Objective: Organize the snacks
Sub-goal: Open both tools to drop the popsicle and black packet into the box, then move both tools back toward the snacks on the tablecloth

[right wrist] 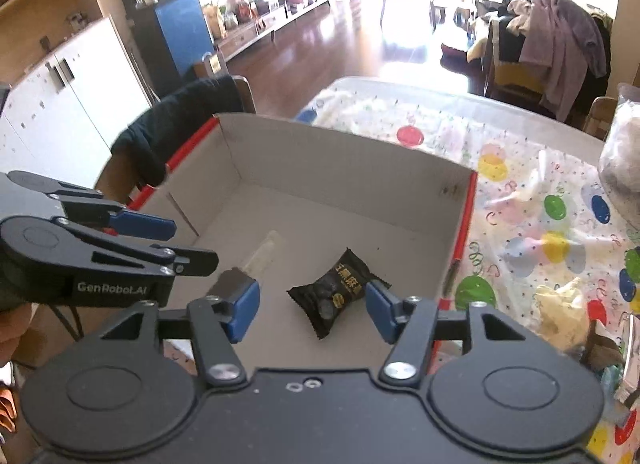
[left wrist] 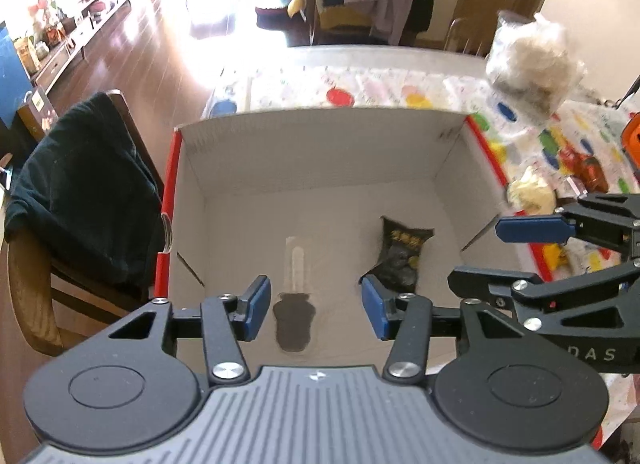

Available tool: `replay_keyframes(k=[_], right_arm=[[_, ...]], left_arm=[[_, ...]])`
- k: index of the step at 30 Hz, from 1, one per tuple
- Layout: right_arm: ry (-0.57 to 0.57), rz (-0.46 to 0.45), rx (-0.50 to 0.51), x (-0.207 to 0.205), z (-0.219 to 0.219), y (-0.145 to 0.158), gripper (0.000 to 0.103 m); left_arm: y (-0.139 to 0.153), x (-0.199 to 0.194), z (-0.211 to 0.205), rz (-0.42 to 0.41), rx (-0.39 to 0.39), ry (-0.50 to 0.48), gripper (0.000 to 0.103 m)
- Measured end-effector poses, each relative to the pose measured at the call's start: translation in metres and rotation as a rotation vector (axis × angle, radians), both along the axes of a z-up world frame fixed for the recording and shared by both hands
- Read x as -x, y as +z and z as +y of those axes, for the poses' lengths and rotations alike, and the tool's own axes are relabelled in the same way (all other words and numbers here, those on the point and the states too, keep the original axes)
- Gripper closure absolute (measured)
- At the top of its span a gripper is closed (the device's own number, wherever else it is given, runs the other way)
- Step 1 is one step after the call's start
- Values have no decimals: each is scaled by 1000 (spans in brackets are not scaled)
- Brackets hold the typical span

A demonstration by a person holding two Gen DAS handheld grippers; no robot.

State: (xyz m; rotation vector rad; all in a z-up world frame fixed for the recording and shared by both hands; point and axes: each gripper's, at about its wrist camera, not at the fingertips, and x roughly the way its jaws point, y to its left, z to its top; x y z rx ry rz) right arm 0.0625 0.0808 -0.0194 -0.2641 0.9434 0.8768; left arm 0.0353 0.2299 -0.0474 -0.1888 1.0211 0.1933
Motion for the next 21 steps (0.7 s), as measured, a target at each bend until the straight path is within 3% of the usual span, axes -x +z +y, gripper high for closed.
replay_keyframes(k=[15, 18, 21], right_arm=[[-73, -74, -178, 18, -83, 53, 18], [-75, -85, -199, 21, -103, 58, 17], [-76, -85, -220, 22, -122, 60, 16]], left_arm=[[53, 31, -61, -183, -41, -31, 38], [59, 33, -79, -212, -35, -29, 37], [63, 35, -99, -247, -30, -24, 29]])
